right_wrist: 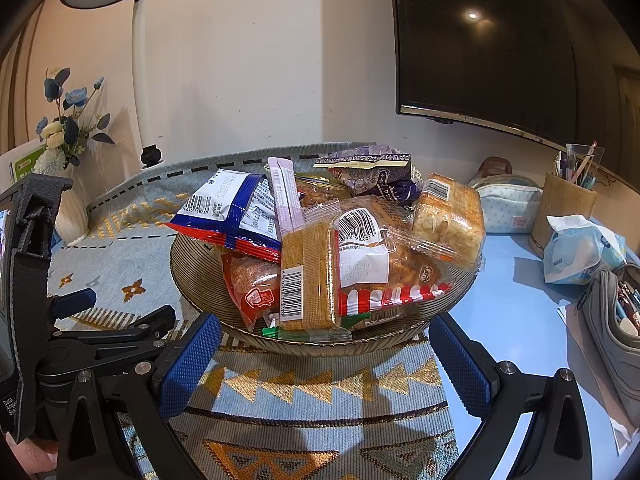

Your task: Organize snacks

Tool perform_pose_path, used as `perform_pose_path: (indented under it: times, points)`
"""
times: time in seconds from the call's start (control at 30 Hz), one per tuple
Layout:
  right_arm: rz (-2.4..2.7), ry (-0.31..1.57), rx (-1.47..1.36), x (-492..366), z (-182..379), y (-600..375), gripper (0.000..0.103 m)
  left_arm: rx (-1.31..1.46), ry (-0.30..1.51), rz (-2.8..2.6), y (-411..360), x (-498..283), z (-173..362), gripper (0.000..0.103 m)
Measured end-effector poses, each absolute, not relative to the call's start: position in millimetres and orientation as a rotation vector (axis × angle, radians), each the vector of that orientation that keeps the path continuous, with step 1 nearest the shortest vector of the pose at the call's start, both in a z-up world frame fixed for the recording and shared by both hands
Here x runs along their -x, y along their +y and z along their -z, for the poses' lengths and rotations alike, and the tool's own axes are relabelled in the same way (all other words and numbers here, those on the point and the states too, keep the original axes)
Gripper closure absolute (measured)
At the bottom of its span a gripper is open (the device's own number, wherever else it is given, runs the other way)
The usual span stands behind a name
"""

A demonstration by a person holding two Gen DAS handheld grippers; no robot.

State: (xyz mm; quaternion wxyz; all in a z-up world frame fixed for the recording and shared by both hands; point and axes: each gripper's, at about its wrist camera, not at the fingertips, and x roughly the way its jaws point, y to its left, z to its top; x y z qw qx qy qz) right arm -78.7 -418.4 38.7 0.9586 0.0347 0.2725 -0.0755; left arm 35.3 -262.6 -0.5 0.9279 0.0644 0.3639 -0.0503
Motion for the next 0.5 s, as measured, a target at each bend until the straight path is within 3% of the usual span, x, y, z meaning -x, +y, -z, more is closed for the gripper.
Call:
perform_pose_path:
  times: [0.5]
  points:
    - [0.154,0.553,-0.072,78.6,-38.5,-417.6,0.0,-0.133,0.752,0.105,-267.4,-35.3,1.4,0.001]
